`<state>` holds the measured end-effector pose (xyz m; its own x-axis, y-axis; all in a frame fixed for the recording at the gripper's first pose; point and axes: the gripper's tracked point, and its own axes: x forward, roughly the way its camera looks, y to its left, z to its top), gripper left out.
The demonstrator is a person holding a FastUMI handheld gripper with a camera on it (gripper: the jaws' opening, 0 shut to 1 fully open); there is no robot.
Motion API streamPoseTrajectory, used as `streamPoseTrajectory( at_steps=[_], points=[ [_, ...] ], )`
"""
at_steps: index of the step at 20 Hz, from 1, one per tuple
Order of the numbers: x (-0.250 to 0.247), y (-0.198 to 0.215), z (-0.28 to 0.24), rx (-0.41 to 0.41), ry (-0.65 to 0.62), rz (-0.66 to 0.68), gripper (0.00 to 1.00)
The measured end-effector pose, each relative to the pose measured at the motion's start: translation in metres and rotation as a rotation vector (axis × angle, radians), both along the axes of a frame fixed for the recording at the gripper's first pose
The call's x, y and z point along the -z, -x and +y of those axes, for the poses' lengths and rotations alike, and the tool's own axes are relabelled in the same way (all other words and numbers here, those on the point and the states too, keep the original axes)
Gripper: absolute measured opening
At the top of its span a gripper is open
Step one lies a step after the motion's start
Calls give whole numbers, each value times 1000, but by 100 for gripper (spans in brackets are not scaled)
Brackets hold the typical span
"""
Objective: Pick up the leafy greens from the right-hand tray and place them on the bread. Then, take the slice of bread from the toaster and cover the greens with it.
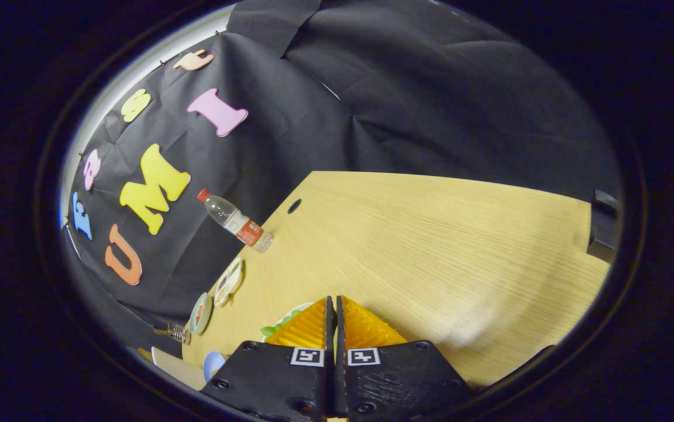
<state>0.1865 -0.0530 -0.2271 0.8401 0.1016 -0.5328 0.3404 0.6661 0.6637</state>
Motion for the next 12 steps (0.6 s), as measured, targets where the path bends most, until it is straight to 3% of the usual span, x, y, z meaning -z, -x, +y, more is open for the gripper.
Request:
streamPoseTrajectory(
  at_steps=[12],
  points=[
    [-132, 17, 77, -116, 3, -225, 0]
  ],
)
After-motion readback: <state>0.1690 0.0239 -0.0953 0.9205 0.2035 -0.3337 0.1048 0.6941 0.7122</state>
